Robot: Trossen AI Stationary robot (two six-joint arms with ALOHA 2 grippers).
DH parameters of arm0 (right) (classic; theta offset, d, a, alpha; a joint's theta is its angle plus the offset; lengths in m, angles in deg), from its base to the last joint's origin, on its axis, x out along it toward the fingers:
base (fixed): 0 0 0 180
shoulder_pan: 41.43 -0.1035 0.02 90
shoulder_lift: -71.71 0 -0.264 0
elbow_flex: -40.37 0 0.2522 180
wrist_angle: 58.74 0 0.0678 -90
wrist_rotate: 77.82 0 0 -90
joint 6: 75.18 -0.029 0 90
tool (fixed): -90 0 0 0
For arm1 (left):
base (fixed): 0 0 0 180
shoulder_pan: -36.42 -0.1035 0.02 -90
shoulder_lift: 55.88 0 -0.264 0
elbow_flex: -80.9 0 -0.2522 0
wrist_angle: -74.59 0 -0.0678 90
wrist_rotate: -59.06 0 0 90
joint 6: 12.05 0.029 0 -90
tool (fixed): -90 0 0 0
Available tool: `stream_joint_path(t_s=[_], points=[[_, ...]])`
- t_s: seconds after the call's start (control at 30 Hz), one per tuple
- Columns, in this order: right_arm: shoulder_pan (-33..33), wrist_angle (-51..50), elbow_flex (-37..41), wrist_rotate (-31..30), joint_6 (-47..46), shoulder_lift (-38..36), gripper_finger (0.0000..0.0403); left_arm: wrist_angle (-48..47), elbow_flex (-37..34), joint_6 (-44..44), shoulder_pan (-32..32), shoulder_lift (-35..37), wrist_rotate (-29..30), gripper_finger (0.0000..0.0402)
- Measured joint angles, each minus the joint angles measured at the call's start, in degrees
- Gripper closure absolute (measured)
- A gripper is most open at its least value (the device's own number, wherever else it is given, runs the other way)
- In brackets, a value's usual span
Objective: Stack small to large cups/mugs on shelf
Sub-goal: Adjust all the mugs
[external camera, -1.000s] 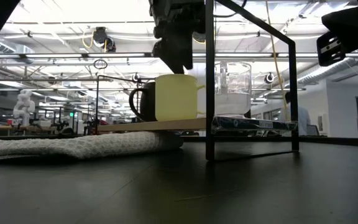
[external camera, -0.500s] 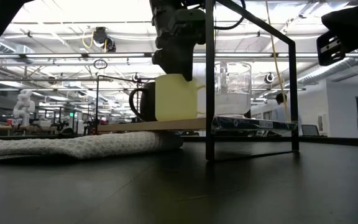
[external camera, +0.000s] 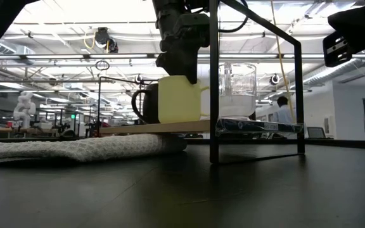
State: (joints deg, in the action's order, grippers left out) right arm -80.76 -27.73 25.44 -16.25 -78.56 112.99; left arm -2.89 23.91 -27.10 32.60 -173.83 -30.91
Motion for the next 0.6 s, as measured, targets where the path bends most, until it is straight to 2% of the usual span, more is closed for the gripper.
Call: stream_joint_path(t_s=[0.33,0.43,0.6], points=[[0.0,0.0,0.0,0.0,0.0,0.0,0.0403,0.6,0.0,1.2,0.1,0.0,-1.1,0.0172],[0.0,0.0,0.0,0.0,0.0,0.0,0.0403,0.6,0.0,1.3,0.0,0.0,-1.1,0.0198],[0.0,0.0,0.0,0.0,0.0,0.0,0.0403,0.6,0.0,2.5,0.0,0.0,-1.1,0.0269]])
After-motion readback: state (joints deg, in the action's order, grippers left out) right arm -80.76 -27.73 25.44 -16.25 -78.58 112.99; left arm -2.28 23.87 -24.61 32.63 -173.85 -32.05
